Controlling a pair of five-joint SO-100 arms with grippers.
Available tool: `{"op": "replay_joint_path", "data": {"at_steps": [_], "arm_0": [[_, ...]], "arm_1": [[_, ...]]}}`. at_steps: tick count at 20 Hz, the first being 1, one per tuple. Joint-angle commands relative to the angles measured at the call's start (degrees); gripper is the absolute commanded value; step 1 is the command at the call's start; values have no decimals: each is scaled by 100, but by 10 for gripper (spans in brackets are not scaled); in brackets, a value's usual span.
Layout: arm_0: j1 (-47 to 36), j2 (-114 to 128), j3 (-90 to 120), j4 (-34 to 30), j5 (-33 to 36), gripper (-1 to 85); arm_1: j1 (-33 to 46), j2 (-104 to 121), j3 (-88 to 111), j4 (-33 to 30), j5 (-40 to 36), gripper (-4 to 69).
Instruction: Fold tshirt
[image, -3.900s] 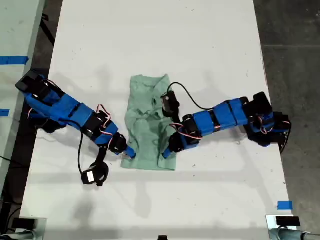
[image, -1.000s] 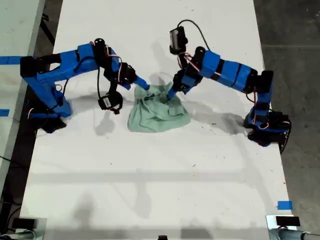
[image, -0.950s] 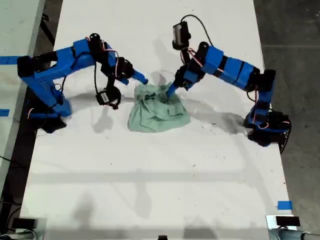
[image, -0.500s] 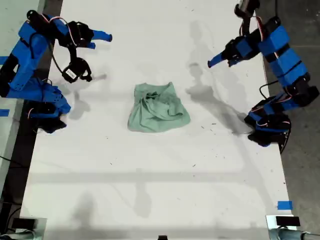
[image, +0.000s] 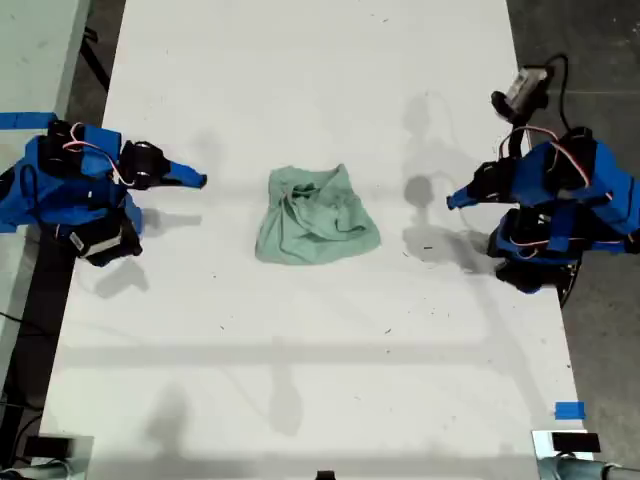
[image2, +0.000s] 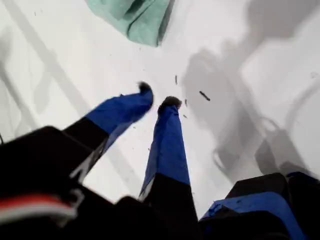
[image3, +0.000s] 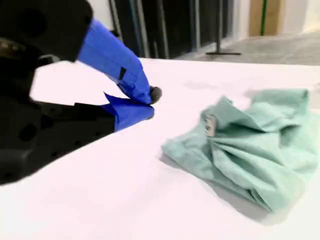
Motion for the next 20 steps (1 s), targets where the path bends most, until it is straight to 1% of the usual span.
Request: {"op": "replay_joint_path", "data": {"at_steps": [1, 2, 3, 4, 5, 6, 8, 10, 11, 13, 15, 17, 19, 20], "arm_0": [[984, 914, 923, -431, -703, 1], [1204, 1318, 1187, -554, -712, 1], [1362, 1723, 1477, -510, -835, 1], [1459, 2109, 1828, -501, -949, 1], [1512, 2479, 2188, -554, -976, 1], [1538, 2417, 2443, -703, -1046, 1], [1538, 2435, 2804, -817, -1134, 1], [1397, 2435, 2821, -659, -1107, 1], [1371, 2435, 2839, -633, -1099, 1], [1362, 2435, 2865, -633, -1099, 2], [1336, 2435, 2865, -624, -1116, 7], [1283, 2435, 2865, -624, -1134, 12], [1274, 2435, 2865, -624, -1099, 12], [1257, 2435, 2865, -624, -1099, 10]], "arm_1": [[-1011, 1274, 1239, -659, 861, -12], [-1354, 1819, 1819, -782, 1169, -12], [-1600, 2338, 2329, -914, 1327, -12], [-1688, 2505, 2566, -1134, 1318, -12], [-1670, 2259, 2602, -1397, 1151, -12], [-1652, 1670, 2435, -1714, 958, -12], [-1564, -132, 1644, -2549, 475, -12], [-1512, -2109, 554, -3463, -35, -12], [-1503, -3067, -88, -3771, -246, -12], [-1521, -4931, -1696, -3876, -615, -12], [-1617, -6548, -3366, -3718, -888, -12], [-1731, -7901, -4808, -3419, -1090, -12], [-1854, -9079, -6144, -2979, -1187, -12], [-1907, -9501, -6592, -2865, -1195, -12]]}}
